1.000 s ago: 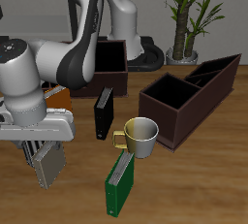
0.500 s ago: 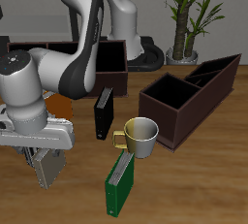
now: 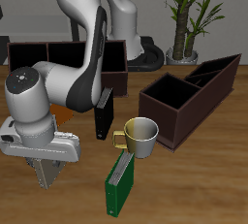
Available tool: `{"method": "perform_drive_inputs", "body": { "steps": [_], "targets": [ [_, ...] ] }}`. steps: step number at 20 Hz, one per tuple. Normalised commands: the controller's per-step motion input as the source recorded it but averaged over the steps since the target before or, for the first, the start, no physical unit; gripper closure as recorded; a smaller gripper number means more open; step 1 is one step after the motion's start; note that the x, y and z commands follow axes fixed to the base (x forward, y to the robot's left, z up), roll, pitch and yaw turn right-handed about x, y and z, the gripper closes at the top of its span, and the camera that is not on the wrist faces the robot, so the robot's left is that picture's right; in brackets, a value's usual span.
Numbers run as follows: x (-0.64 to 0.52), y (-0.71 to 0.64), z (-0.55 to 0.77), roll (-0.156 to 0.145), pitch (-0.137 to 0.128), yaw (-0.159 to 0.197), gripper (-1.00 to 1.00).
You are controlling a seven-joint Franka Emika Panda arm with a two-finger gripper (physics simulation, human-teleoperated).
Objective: Place the yellow book into the left desk caddy's back compartment
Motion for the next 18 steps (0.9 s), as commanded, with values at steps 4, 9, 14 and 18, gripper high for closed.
{"method": "perform_drive_inputs", "body": {
  "steps": [4,9,14,18],
  "targets": [
    [0.01,-0.02,0.02,-0.013,0.002,-0.013,1.00],
    [-0.05,-0.04,0.25,-0.019,-0.023,0.004,1.00],
    [-0.18,0.16,0.73,-0.030,-0.067,0.004,1.00],
    [-0.23,0.27,0.94,0.000,-0.078,0.020,1.00]
  ]
}}
